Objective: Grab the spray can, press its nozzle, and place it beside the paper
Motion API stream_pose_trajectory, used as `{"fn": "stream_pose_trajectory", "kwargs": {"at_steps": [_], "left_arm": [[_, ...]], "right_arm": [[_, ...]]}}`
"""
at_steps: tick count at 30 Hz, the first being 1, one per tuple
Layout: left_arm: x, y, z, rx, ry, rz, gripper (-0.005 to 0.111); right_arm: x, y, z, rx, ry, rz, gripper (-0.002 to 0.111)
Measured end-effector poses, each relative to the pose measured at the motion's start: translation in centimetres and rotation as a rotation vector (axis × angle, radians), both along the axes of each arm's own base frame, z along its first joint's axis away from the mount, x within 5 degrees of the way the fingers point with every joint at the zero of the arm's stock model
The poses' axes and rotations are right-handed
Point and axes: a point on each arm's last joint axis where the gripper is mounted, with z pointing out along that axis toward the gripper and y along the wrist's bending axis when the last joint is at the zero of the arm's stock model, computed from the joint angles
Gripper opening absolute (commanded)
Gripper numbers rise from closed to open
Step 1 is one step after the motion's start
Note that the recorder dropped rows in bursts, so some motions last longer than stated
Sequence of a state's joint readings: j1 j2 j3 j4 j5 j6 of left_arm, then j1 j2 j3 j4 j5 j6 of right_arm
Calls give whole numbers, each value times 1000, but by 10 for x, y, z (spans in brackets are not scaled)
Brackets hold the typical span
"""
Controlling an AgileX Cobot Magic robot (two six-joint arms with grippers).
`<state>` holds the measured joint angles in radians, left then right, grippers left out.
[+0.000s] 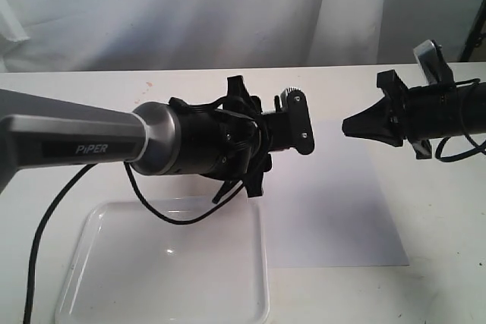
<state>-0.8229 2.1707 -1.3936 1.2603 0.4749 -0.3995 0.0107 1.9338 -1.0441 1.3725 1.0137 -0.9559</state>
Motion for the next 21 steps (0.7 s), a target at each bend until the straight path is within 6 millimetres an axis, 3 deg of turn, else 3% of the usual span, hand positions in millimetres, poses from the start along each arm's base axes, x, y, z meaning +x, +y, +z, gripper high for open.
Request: {"fn": "stream_pose_trajectory", "kwargs": {"at_steps": [7,21], "left_arm": [[0,0,-19,29,31,-1,0],[-1,-3,-19,15,37,-6,0]], "right_arm": [[2,1,-3,28,-14,-2,0],[6,10,-27,63,14,2,0]]}}
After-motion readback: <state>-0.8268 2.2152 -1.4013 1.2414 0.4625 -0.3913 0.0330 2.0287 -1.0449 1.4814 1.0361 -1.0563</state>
